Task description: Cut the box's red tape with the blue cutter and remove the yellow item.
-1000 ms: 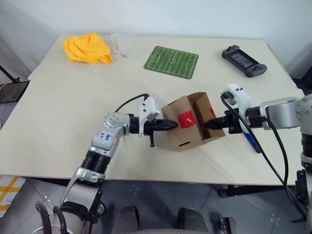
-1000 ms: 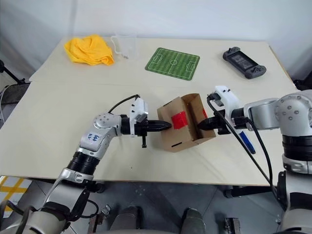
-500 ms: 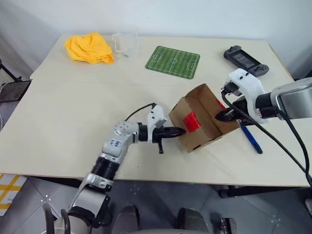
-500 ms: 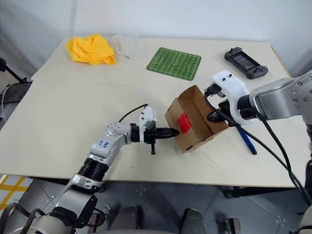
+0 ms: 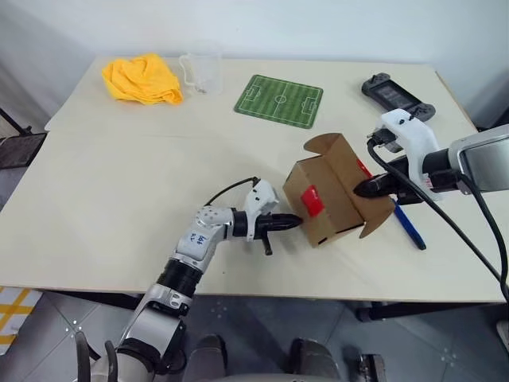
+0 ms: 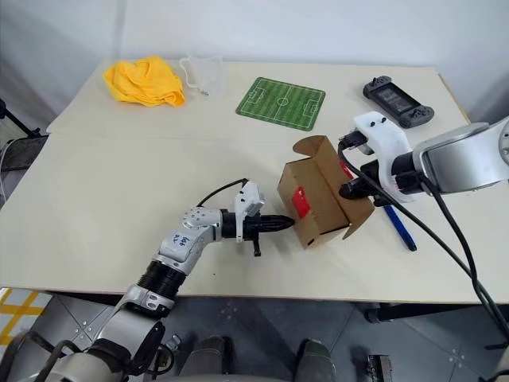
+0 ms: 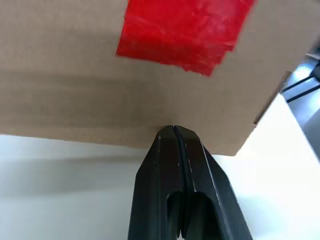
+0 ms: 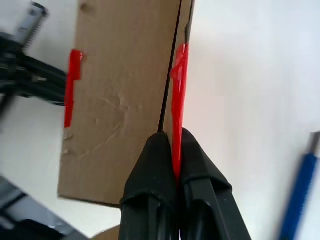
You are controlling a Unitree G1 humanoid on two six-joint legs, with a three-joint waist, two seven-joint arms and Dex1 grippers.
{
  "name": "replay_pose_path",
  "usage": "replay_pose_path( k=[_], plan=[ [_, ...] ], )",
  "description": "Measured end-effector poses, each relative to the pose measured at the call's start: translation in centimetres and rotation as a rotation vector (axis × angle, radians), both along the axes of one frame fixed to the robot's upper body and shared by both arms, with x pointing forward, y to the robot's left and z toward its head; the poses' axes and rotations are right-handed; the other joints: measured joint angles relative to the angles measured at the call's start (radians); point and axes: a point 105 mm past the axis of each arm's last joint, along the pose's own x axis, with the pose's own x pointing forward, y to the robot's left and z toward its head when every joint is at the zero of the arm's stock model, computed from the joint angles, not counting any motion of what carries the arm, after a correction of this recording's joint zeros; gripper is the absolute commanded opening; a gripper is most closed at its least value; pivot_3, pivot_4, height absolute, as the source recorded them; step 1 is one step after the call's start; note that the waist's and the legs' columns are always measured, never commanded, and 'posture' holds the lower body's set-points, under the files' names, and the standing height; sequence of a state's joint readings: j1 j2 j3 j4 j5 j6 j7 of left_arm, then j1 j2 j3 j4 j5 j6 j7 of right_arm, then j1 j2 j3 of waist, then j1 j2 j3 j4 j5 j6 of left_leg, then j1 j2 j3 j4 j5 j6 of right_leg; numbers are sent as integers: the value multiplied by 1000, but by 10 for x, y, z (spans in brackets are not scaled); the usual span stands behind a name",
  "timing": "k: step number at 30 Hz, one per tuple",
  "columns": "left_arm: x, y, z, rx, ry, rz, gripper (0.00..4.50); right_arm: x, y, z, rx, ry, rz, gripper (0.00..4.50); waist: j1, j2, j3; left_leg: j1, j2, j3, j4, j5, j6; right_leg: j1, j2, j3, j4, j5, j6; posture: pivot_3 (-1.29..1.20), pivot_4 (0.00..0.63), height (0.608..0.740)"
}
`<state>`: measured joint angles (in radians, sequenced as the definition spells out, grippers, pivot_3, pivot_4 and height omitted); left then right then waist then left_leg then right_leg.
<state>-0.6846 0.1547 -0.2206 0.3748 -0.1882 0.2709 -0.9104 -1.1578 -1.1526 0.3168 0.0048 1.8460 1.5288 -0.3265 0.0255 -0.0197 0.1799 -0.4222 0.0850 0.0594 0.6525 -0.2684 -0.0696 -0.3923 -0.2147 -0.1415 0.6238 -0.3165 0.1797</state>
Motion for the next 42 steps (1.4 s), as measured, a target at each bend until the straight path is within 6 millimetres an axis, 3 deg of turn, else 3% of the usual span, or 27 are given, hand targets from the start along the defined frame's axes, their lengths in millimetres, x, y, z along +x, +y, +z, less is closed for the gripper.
replay_pose_path(
  k=[3, 11, 18, 25, 28, 31, 33, 36, 42],
  plan=[
    [3, 2, 0, 3, 4, 27, 0, 0, 5, 0, 17, 15, -1, 37, 0, 0, 0, 0, 0, 0, 0, 0, 0, 0, 0, 0, 0, 0, 0, 0, 150, 740],
    [6, 4, -2, 13, 19, 60, 0, 4, -2, -3, 29, 19, -66, 37, 0, 0, 0, 0, 0, 0, 0, 0, 0, 0, 0, 0, 0, 0, 0, 0, 150, 740],
    [6, 4, -2, 20, 29, 70, 0, 17, -26, -11, -102, -27, -165, 37, 1, 0, 0, 0, 0, 0, 0, 0, 0, 0, 0, 0, 0, 0, 0, 0, 150, 740],
    [6, 3, -2, 17, 34, 74, 0, 23, -23, -20, -143, -18, -139, 37, -1, 0, 0, 0, 0, 0, -1, 0, 0, -1, 0, 0, -1, 0, 0, 0, 150, 740],
    [-9, 5, 9, -8, 24, -30, 0, 24, -14, -20, -153, -38, -98, 37, -3, 0, 0, 0, 0, 1, -2, 0, 0, -2, 0, 0, -1, 0, 0, 0, 150, 740],
    [-32, 25, 14, 11, 45, -173, 0, 25, -9, -21, -147, -39, -78, 37, -6, 0, 0, 0, 0, 1, -4, 0, 0, -3, 0, 0, -1, 0, 0, 0, 150, 740],
    [-38, 41, 13, 48, 97, -205, 0, 26, -11, -21, -154, -47, -84, 37, -4, 1, 0, 0, 0, 1, -3, 0, 0, -3, 0, 0, -1, 0, 0, 0, 150, 740],
    [-46, 49, 23, 11, 140, -253, 0, 28, -10, -20, -157, -61, -83, 37, 3, 1, 0, -1, 0, 1, -2, 0, 0, -2, 0, 0, -1, 0, 0, 0, 150, 740],
    [-27, 13, 46, -106, 26, -187, 0, 29, -5, -18, -149, -79, -64, 37, 1, 1, 0, -1, 0, 1, -1, 0, 0, -1, 0, 0, -1, 0, 0, 0, 150, 740]
  ],
)
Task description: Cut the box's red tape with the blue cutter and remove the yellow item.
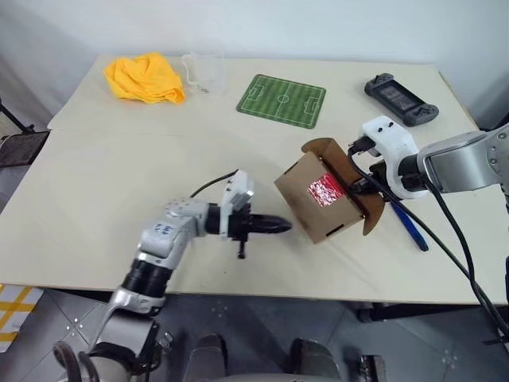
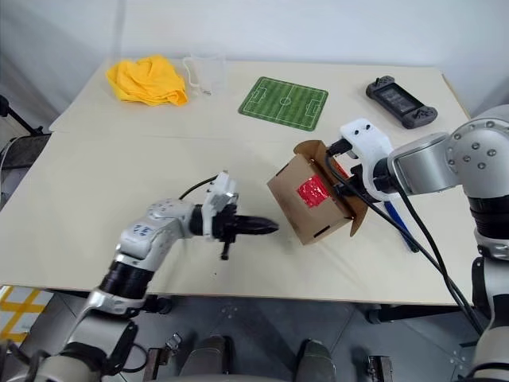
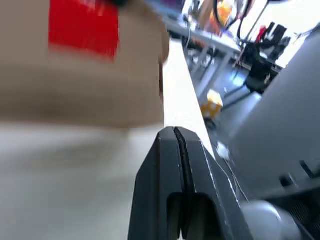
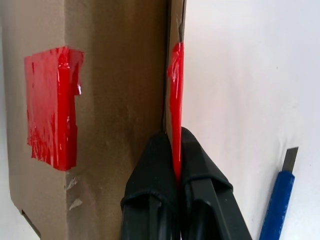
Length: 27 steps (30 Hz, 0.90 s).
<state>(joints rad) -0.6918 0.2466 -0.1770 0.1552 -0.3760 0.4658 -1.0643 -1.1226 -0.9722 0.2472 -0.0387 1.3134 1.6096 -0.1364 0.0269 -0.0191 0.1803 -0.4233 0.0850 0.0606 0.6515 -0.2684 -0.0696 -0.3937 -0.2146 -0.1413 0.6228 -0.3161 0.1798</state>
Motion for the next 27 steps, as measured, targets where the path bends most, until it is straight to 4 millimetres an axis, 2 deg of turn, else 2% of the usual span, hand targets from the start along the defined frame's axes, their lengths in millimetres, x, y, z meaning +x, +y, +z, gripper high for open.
replay_pose_path(
  k=[2, 6, 13, 19, 27],
  plan=[
    [9, -9, -2, -18, 3, 48, 0, 0, 1, 1, 7, -4, 6, 37, -4, 0, 0, 0, 0, 0, -1, 0, 0, 0, 0, 0, 0, 0, 0, 0, 150, 740],
    [14, -17, -12, 2, 2, 79, 0, -2, 3, 4, 12, -17, 20, 37, -11, 0, 0, 1, 0, 1, -2, 0, 0, -1, 0, 0, 0, 0, 0, 0, 150, 740],
    [19, -14, -14, 94, -50, 112, 0, -5, 5, 7, 9, -23, 32, 37, -3, 0, 0, 1, 0, 1, -1, 0, 0, 0, 0, 0, 0, 0, 0, 0, 150, 740],
    [27, -6, -23, 158, -12, 186, 0, -13, 5, 12, 26, -8, 60, 37, 0, 0, 0, 1, 0, 1, 1, 0, 0, 1, 0, 0, 0, 0, 0, 0, 150, 740],
    [33, -4, -28, 192, 3, 248, 0, -11, -1, 8, -6, -4, 35, 37, 1, 0, 0, 0, 0, 1, 1, 0, 0, 1, 0, 0, 0, 0, 0, 0, 150, 740]
  ],
)
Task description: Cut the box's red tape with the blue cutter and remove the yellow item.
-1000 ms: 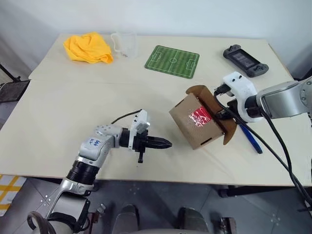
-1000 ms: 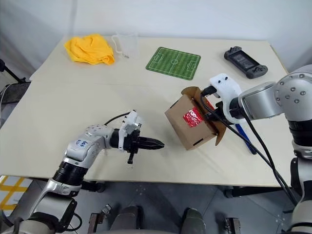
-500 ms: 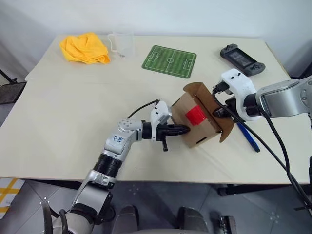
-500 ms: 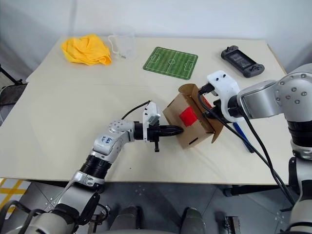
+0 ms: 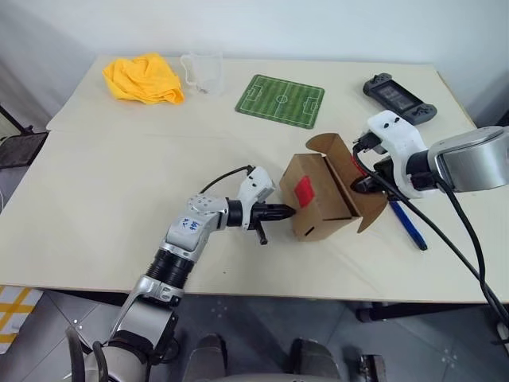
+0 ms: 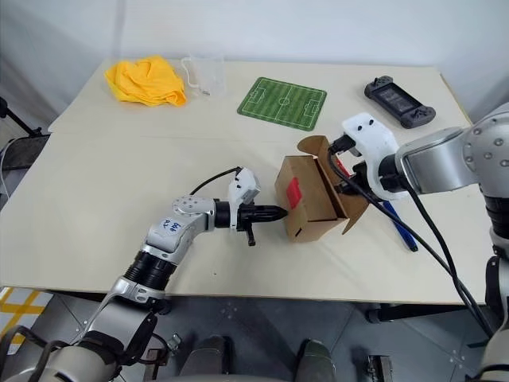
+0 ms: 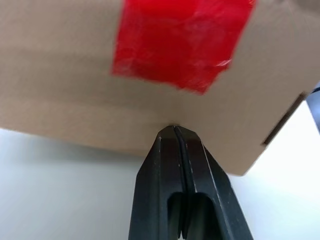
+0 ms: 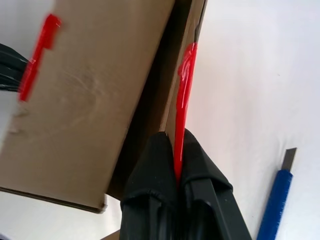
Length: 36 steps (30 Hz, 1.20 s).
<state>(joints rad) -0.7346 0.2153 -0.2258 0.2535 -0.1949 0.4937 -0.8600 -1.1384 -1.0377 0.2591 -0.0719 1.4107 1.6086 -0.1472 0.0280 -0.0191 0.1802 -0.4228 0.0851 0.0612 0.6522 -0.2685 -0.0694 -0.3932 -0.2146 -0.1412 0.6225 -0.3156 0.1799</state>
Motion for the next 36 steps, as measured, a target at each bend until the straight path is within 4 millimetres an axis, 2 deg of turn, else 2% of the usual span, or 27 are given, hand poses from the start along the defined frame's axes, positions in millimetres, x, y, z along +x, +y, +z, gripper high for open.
replay_pose_path(
  k=[8, 21, 24, 26, 29, 32, 36],
  plan=[
    [6, 4, -8, 15, 20, 45, 0, 6, -7, -7, -29, -1, -35, 37, -1, 0, 0, 0, 0, 0, 0, 0, 0, 0, 0, 0, 0, 0, 0, 0, 150, 740],
    [9, 11, -19, 38, 17, 72, 0, 12, 4, -8, -62, -69, -19, 37, -4, 0, 0, 0, 0, 0, -1, 0, 0, 0, 0, 0, 0, 0, 0, 0, 150, 740],
    [8, 19, -21, 46, 9, 72, 0, 11, 7, -8, -51, -83, -9, 37, -4, 0, 0, 0, 0, 0, -1, 0, 0, 0, 0, 0, 0, 0, 0, 0, 150, 740],
    [2, 26, -14, 58, -27, 27, 0, 11, 6, -9, -38, -84, -12, 37, -7, 0, 0, 1, 0, 0, -2, 0, 0, -1, 0, 0, 0, 0, 0, 0, 150, 740],
    [-10, 42, 9, 54, -73, -76, 0, 10, 10, -17, -24, -61, 0, 37, -11, 0, 0, 0, 0, 0, -3, 0, 0, -2, 0, 0, 0, 0, 0, 0, 150, 740],
    [-23, 60, 35, 37, -49, -176, 0, 11, 12, -17, -23, -62, 3, 37, -11, 0, 0, 0, 0, 0, -3, 0, 0, -2, 0, 0, 0, 0, 0, 0, 150, 740],
    [-36, 57, 81, -39, -71, -278, 0, 11, 12, -17, -28, -71, 1, 37, 0, 0, 0, 0, 0, 0, -2, 0, 0, -1, 0, 1, 0, 0, 0, 0, 150, 740]
  ],
)
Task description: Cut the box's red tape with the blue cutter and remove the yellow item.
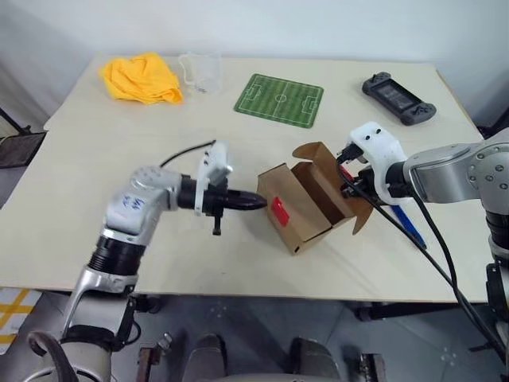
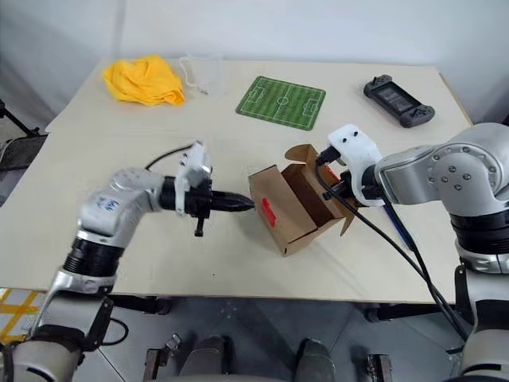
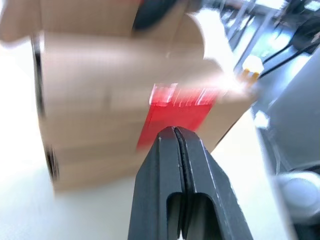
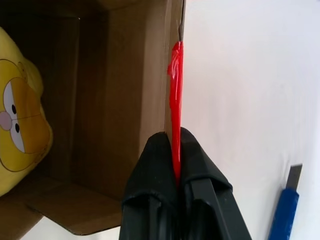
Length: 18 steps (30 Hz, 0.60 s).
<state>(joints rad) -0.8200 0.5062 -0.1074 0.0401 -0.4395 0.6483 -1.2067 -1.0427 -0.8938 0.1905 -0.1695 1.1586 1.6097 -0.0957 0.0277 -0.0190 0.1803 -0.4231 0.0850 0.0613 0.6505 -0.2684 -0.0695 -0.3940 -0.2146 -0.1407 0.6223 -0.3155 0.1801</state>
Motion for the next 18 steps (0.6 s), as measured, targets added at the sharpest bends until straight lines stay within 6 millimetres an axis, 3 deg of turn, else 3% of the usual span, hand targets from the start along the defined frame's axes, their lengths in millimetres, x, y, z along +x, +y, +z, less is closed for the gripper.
replay_pose_path(
  k=[3, 5, 11, 14, 18],
  plan=[
    [-7, -17, 18, -57, -14, -54, 0, 0, 0, 0, -3, -4, 0, 37, -1, 0, 0, 0, 0, 0, 0, 0, 0, 0, 0, 0, 0, 0, 0, 0, 150, 740],
    [-8, -33, 19, -69, -15, -68, 0, 0, 0, 1, -4, -7, -1, 37, -3, 0, 0, 0, 0, 0, 0, 0, 0, 0, 0, 0, 0, 0, 0, 0, 150, 740],
    [0, -62, -7, 18, -19, -9, 0, 1, -2, 1, -10, -14, -11, 37, -8, 0, 0, 1, 0, 0, -1, 0, 0, 0, 0, 0, 0, 0, 0, 0, 150, 740],
    [12, -63, -26, 69, -21, 65, 0, 1, -2, 1, -10, -14, -12, 37, -7, 0, 0, 1, 0, 0, -1, 0, 0, -1, 0, 0, 0, 0, 0, 0, 150, 740],
    [15, -63, -27, 75, -35, 98, 0, 0, -4, 2, -8, -9, -10, 37, -4, 0, 0, 1, 0, 0, 0, 0, 0, 0, 0, 0, 0, 0, 0, 0, 150, 740]
  ],
)
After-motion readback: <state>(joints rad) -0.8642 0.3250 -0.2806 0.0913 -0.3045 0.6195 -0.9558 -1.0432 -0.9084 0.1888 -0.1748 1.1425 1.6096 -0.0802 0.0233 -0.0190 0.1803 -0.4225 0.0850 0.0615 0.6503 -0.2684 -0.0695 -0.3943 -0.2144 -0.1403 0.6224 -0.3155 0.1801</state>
